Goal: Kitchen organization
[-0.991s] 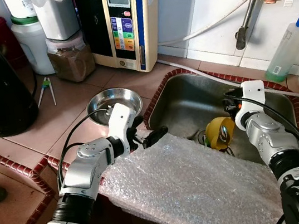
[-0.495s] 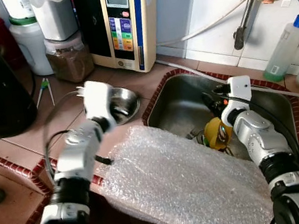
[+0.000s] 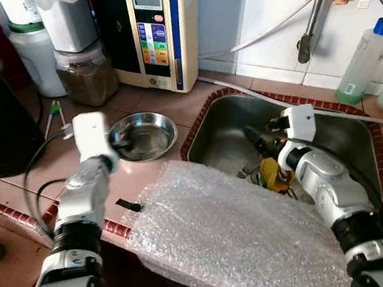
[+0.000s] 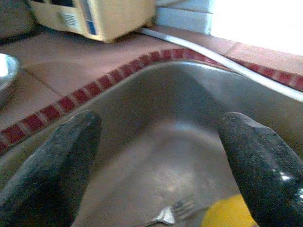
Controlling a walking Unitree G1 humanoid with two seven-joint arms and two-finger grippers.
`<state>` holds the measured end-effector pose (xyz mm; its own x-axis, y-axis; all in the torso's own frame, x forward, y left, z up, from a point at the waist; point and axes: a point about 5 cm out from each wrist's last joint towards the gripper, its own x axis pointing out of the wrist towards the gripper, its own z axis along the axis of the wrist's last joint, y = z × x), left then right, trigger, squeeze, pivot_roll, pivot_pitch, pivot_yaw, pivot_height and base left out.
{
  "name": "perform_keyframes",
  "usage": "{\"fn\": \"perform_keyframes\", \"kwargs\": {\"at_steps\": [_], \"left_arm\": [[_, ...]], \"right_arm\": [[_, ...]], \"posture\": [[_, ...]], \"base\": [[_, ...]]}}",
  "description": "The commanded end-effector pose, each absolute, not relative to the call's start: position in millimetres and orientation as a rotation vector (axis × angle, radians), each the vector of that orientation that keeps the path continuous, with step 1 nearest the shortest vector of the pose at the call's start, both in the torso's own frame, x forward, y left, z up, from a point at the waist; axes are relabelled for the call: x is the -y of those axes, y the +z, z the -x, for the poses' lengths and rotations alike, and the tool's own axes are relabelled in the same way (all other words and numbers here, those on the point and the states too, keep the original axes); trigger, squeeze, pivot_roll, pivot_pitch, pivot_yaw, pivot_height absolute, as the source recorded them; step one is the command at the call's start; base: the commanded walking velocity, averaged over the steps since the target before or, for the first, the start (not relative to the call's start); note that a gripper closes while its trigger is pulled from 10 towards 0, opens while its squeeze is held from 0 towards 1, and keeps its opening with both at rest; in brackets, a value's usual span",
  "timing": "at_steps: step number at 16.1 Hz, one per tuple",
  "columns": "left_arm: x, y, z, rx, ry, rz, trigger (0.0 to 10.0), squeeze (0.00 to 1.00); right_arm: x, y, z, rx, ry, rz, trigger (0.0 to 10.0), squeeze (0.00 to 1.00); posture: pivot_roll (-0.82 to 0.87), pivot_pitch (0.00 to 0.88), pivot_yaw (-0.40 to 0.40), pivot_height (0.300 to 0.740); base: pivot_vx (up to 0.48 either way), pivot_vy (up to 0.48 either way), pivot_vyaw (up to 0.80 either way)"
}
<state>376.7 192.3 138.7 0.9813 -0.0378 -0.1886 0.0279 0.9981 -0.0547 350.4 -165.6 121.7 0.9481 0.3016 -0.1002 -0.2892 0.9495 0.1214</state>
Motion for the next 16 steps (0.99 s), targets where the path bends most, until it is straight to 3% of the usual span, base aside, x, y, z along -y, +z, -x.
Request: {"fn": "perform_keyframes", "kwargs": {"at_steps": [1, 2, 3, 4, 5, 9, 10, 11, 16], "left_arm": [[-195, 144, -380, -0.186, -0.012, 0.043, 10.0, 1.0], [-195, 141, -380, -0.203, -0.012, 0.066, 10.0, 1.0], [-196, 140, -381, -0.21, -0.006, 0.062, 10.0, 1.0], [-195, 137, -381, -0.231, -0.009, 0.071, 10.0, 0.71], [-193, 132, -380, -0.269, -0.025, 0.089, 10.0, 0.0], [-185, 126, -382, -0.346, -0.072, 0.164, 10.0, 0.0], [-179, 122, -380, -0.377, -0.127, 0.177, 1.6, 0.0], [-177, 120, -379, -0.389, -0.134, 0.186, 0.0, 0.0], [-180, 116, -377, -0.412, -0.139, 0.214, 0.0, 0.0]], "right_arm": [[162, 126, -349, -0.109, 0.329, -0.086, 10.0, 1.0], [158, 125, -347, -0.112, 0.356, -0.099, 10.0, 1.0], [156, 126, -346, -0.108, 0.377, -0.104, 10.0, 0.94], [153, 128, -345, -0.101, 0.4, -0.104, 10.0, 0.4], [152, 128, -344, -0.1, 0.412, -0.098, 10.0, 0.0], [153, 124, -341, -0.126, 0.41, -0.095, 10.0, 0.0], [148, 127, -340, -0.12, 0.448, -0.1, 10.0, 0.0], [146, 128, -340, -0.117, 0.464, -0.102, 10.0, 0.0], [147, 126, -333, -0.132, 0.499, -0.104, 10.0, 0.0]], "posture": [[-0.04, 0.0, -0.017, 0.74], [-0.04, 0.0, -0.016, 0.74], [-0.04, 0.0, -0.016, 0.74], [-0.04, 0.0, -0.015, 0.74], [-0.04, 0.0, -0.017, 0.74], [-0.03, 0.0, -0.024, 0.74], [-0.03, 0.0, -0.025, 0.74], [-0.03, 0.0, -0.023, 0.74], [-0.04, 0.0, -0.025, 0.74]], "base": [[0.0, 0.0, 0.0], [0.0, 0.0, 0.0], [0.0, 0.0, 0.0], [0.0, 0.0, 0.0], [0.0, 0.0, 0.0], [0.0, 0.0, 0.0], [0.0, 0.0, 0.0], [0.0, 0.0, 0.0], [0.0, 0.0, 0.0]]}}
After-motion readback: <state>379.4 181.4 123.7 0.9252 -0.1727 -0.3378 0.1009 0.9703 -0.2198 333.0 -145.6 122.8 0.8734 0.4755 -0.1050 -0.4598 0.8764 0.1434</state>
